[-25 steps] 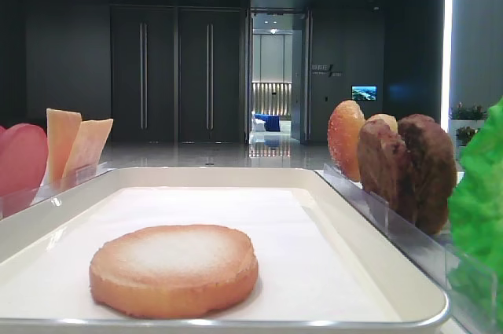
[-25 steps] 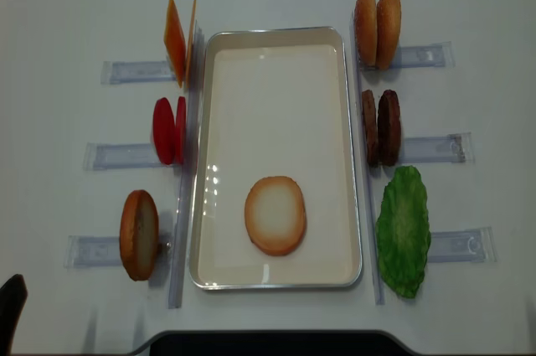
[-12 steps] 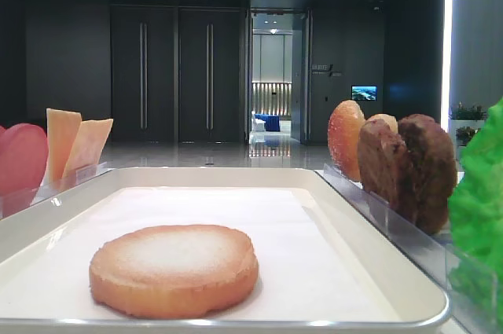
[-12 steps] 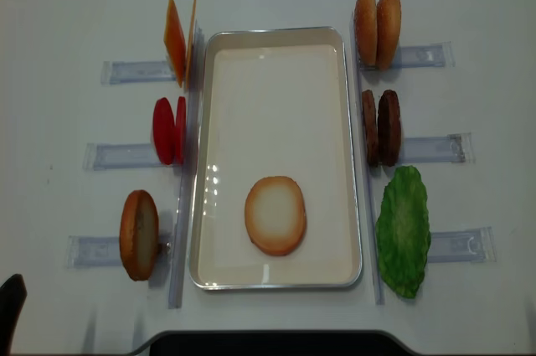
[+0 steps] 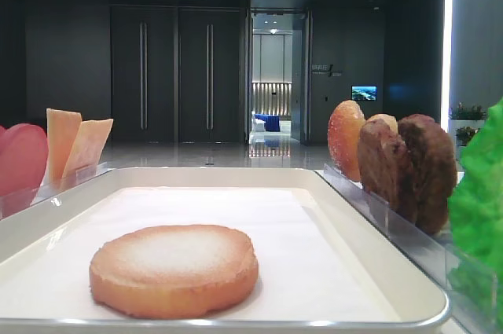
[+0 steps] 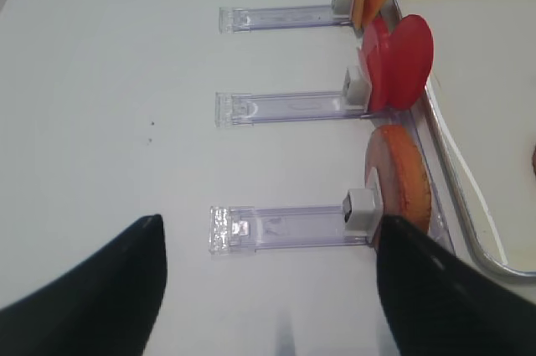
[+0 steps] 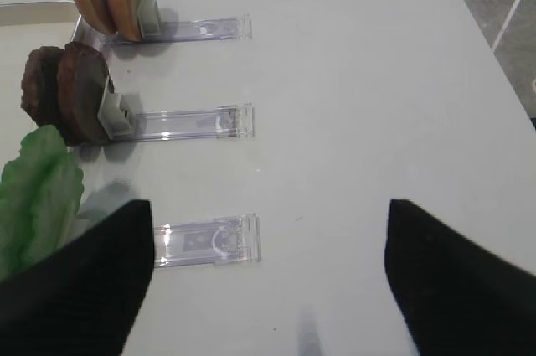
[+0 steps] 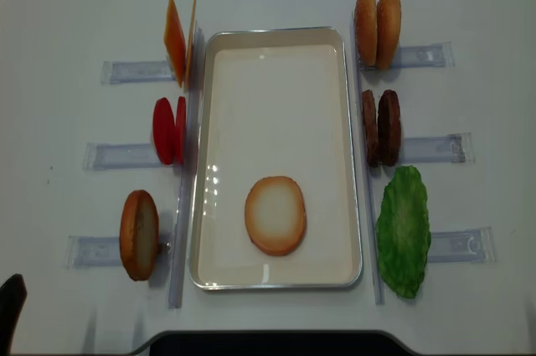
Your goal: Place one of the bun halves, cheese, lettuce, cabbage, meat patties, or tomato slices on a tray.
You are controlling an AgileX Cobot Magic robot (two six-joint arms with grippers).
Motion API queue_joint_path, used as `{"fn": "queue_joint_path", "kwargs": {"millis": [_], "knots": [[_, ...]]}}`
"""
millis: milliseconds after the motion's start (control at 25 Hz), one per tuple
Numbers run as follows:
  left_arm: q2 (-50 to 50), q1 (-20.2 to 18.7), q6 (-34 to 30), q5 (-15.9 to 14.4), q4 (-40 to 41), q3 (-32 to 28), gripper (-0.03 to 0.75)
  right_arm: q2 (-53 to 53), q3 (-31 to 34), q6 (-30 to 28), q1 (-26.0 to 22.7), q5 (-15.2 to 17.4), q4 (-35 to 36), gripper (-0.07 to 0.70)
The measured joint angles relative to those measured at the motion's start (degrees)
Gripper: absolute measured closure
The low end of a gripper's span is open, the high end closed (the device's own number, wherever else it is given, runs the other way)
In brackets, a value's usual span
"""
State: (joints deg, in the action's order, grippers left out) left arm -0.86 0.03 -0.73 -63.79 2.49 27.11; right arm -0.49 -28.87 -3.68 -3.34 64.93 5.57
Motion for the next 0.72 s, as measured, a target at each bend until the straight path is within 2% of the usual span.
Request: {"fn": "queue_joint_path", "kwargs": {"millis": [720], "knots": [[0.0, 0.0, 0.0, 0.0, 0.0, -0.1, 0.118, 0.0, 0.0, 0.0, 0.0, 0.0, 0.0, 0.093]]}}
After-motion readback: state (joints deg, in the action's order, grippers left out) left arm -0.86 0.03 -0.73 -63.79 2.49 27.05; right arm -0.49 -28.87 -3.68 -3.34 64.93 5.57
